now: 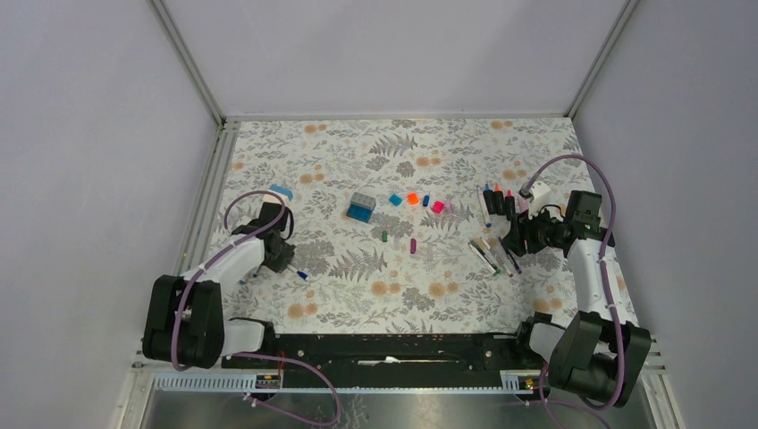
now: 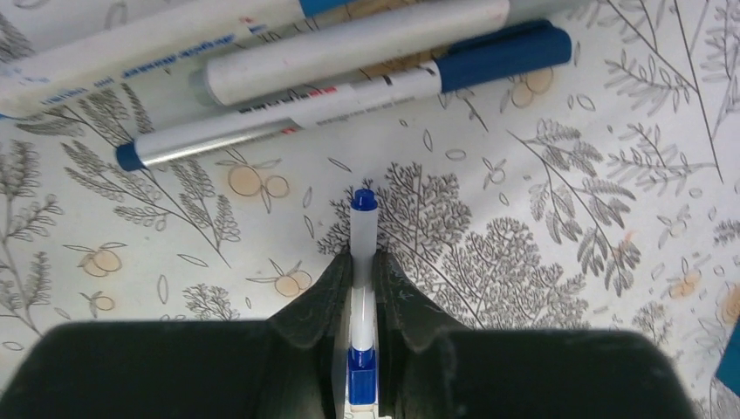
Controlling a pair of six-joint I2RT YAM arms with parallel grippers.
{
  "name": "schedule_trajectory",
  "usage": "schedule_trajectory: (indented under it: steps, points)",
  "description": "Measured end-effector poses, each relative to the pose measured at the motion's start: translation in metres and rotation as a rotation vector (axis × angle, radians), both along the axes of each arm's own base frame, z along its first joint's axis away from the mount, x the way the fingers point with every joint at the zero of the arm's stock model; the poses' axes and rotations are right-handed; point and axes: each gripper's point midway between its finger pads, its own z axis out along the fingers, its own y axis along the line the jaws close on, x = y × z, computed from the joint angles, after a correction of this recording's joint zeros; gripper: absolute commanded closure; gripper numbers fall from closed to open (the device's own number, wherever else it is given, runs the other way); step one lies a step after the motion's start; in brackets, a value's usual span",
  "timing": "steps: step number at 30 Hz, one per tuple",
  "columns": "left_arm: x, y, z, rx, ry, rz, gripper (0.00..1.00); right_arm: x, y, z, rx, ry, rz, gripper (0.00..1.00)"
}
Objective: Open the pen caps
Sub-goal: Pick up the pen from the center of the board.
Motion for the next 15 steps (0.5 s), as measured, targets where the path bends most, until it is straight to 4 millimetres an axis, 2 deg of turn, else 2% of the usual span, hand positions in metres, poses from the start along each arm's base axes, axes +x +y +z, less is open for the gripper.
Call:
schedule_trajectory:
  steps: [5,15]
  points:
    - [-0.004,-0.015,0.002,-0.087,-0.035,-0.034,1.00,0.000,0.000,0.001,-0.004,-0.007,0.004,0.43]
    - [-0.022,-0.052,0.008,-0.277,-0.069,-0.161,1.00,-0.005,0.006,0.005,0.013,-0.023,0.043,0.43]
